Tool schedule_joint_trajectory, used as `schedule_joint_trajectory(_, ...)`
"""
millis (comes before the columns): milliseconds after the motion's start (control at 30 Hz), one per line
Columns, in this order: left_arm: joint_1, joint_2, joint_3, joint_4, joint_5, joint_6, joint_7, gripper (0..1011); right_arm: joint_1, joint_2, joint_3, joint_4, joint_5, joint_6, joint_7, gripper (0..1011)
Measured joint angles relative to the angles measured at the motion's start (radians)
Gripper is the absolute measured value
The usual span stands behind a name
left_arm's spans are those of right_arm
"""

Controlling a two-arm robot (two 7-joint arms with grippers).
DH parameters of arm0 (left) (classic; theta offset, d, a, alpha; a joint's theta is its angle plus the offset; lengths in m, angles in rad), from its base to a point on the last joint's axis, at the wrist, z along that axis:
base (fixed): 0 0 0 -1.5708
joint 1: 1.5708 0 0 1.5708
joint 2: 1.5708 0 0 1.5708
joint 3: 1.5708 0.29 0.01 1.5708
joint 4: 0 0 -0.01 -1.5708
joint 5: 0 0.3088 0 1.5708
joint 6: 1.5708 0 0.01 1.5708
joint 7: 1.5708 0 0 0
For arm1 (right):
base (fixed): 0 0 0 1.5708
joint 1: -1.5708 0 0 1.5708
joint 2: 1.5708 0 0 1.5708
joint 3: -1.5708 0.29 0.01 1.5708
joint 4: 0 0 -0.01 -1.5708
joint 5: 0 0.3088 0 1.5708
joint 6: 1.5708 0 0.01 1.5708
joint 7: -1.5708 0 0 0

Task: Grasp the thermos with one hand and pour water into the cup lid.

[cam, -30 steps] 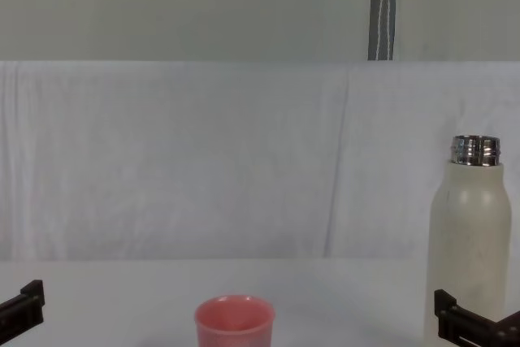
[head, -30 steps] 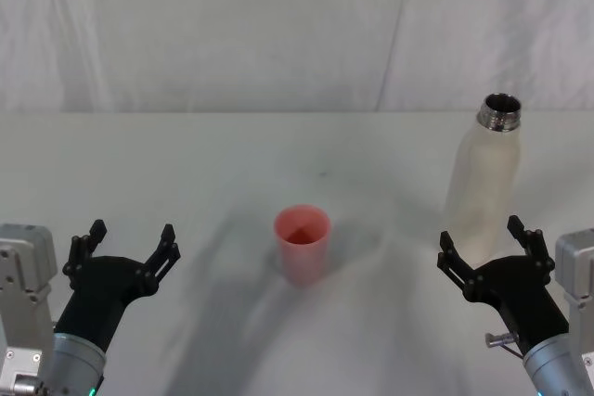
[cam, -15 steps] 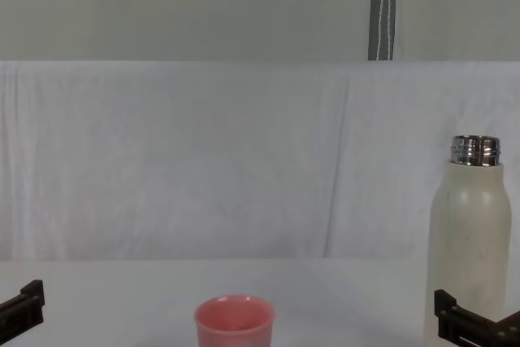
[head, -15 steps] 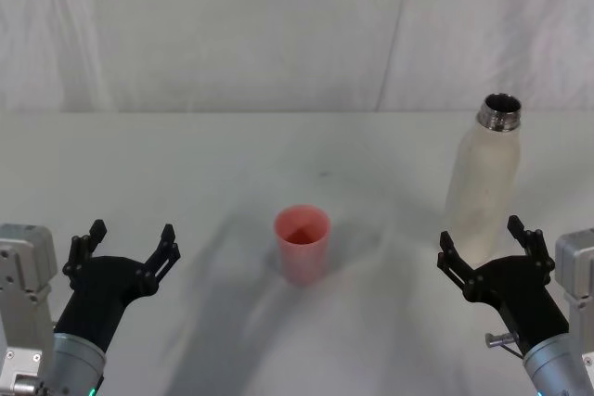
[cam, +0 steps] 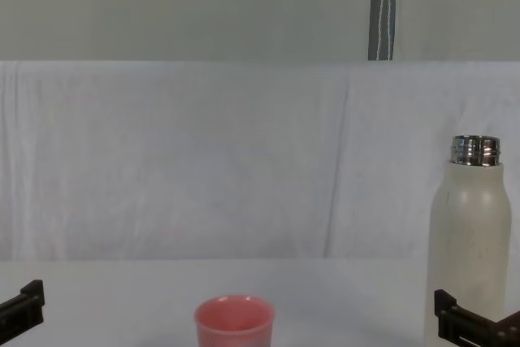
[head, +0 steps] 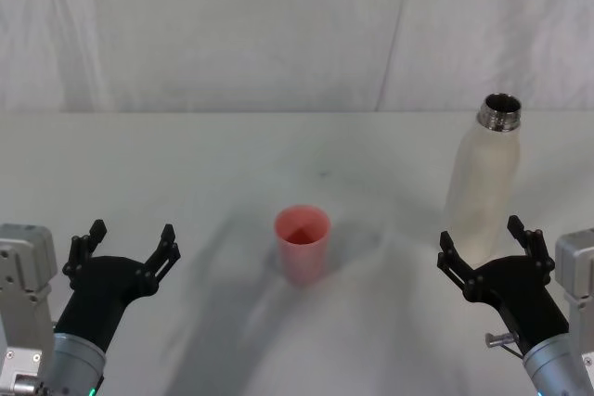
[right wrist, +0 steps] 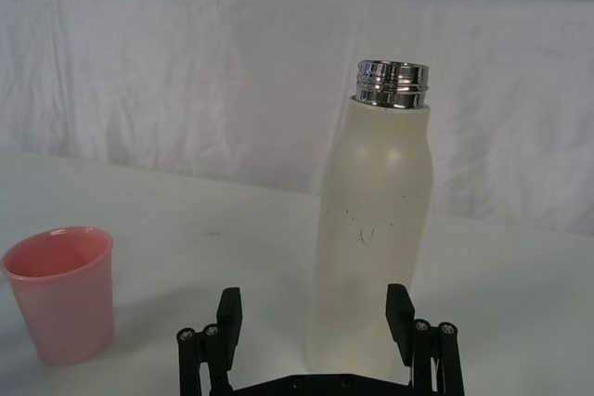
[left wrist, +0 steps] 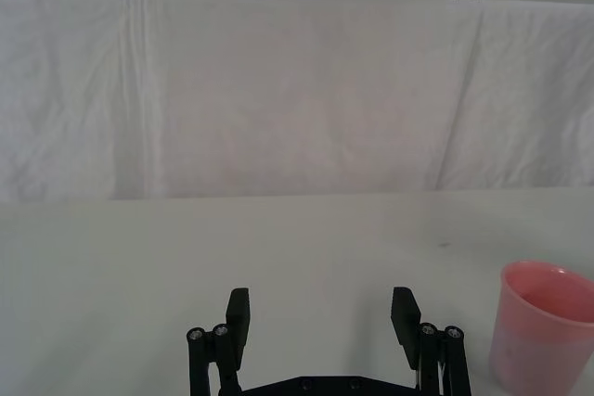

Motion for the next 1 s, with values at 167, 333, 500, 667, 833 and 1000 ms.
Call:
schedule_joint_trajectory(167, 0.0, 0.0, 0.0, 0.0, 0.0, 0.0, 0.0, 1001, 0.009, -0.013, 0.01, 0.006, 0.002, 0.004, 0.019, 1000)
schedule_joint_trajectory(333, 0.0, 0.0, 0.0, 0.0, 0.0, 0.0, 0.0, 1001, 0.022, -0.027, 0.027, 0.013, 0.011, 0.013, 0.044, 1000)
schedule_joint_trajectory(500, 0.0, 0.0, 0.0, 0.0, 0.0, 0.0, 0.0, 1001, 0.039, -0.043, 0.043, 0.023, 0.02, 0.025, 0.069, 1000)
schedule_joint_trajectory(667, 0.0, 0.0, 0.0, 0.0, 0.0, 0.0, 0.0, 1001, 0.059, -0.064, 0.069, 0.044, 0.037, 0.038, 0.089, 1000)
schedule_joint_trajectory(833, 0.0, 0.0, 0.0, 0.0, 0.0, 0.0, 0.0, 1001, 0.075, -0.084, 0.089, 0.068, 0.044, 0.04, 0.102, 1000)
schedule_joint_trajectory(1000, 0.0, 0.0, 0.0, 0.0, 0.0, 0.0, 0.0, 1001, 0.091, -0.097, 0.1, 0.09, 0.045, 0.04, 0.109, 1000)
